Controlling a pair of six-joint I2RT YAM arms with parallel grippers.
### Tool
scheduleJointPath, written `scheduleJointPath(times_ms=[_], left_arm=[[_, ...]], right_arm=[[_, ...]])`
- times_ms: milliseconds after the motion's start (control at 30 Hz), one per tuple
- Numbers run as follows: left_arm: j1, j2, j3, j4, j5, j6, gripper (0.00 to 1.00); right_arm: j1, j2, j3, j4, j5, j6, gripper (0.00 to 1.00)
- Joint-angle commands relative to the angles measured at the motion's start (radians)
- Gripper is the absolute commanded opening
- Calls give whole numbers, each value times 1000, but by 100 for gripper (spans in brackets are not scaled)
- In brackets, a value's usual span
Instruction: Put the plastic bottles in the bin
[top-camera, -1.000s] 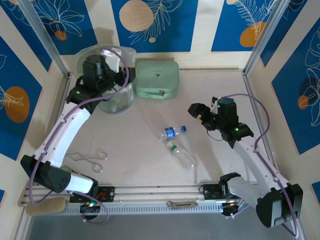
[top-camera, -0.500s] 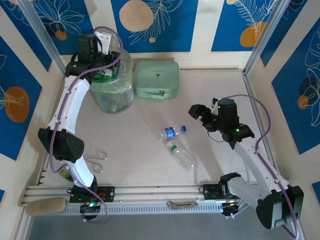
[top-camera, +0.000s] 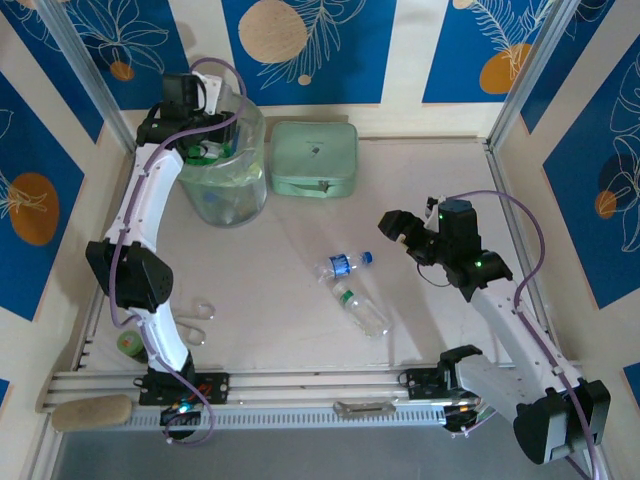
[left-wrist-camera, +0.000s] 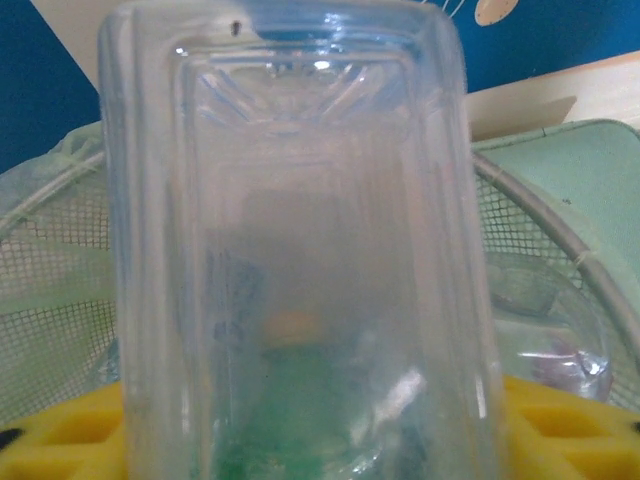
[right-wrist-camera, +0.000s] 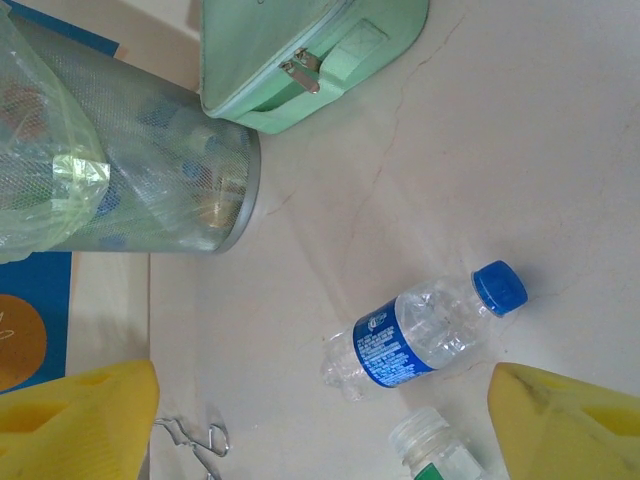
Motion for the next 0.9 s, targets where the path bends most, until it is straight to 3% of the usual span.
scheduleJointPath(times_ms=[0,233,500,733,867], left_arm=[[10,-18,-6,-2,-18,-1,74],[10,-76,-20,24,-14,-27,97],[9,-198,-107,70,106,-126,100],[-10,-425,-457,319,317,-344,100],[-52,-579,-721,493,359,-457,100]], right_arm=[[-4,-14,6,-10,2,-11,86],[-3,-12,8,-8,3,-10,86],[8,12,1,10,-1,0,86],[40,84,-11,45,4,51,86],[71,142,-26,87,18,119,86]])
